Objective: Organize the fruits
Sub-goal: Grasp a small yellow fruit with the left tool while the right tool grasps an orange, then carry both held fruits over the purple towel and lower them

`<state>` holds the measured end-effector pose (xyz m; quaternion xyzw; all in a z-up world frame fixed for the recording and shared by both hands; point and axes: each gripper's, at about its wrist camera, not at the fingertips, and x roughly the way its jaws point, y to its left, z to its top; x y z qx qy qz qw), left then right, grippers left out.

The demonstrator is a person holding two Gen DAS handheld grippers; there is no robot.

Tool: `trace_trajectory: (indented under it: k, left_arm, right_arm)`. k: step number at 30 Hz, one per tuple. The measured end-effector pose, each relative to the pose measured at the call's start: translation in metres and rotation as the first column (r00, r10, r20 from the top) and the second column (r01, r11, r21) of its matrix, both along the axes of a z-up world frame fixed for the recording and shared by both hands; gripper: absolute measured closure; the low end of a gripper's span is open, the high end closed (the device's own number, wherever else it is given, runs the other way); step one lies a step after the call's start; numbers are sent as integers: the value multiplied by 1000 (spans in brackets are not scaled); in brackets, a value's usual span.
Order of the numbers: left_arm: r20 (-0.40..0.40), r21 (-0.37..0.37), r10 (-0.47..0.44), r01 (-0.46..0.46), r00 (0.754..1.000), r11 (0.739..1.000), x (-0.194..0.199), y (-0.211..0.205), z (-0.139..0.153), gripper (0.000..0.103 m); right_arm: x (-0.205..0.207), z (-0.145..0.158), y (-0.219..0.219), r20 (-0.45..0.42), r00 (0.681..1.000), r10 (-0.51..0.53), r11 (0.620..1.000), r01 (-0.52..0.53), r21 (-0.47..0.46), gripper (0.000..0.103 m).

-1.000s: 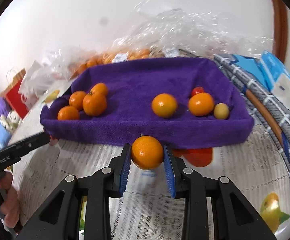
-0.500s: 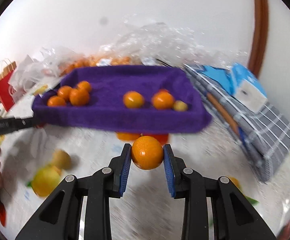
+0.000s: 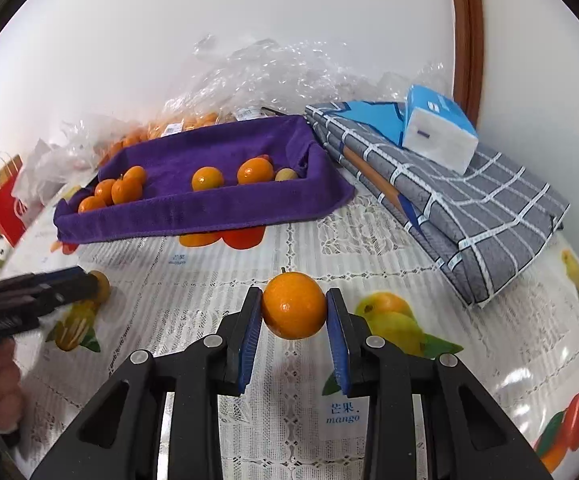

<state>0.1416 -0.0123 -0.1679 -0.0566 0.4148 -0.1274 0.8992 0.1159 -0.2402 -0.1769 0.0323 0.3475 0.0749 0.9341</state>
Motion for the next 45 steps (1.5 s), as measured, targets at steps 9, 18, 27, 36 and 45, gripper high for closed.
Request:
trace_trajectory:
  k: [9, 18, 27, 36, 45]
  left_arm:
    - [8, -62, -13, 14, 1000, 998, -1, 7, 1, 77]
    - [17, -112, 14, -12, 1000, 994, -2, 16, 1, 77]
    - [9, -144, 98, -96, 995, 985, -14, 42, 4, 77]
    - [11, -98, 210, -207, 978, 973, -20, 88, 22, 77]
    - [59, -112, 223, -215, 973, 970, 5, 98, 52, 77]
  right_arm:
    - [-1, 1, -3, 8, 1000, 9, 999, -9, 37, 71]
    - [0, 1, 1, 2, 1000, 0, 1000, 0, 11, 71]
    - [5, 2, 8, -26, 1000, 11, 1000, -11, -4, 71]
    - [21, 23, 8, -26, 1000, 11, 998, -9, 59, 71]
    - [53, 59, 22, 26, 1000, 18, 999, -19, 40, 71]
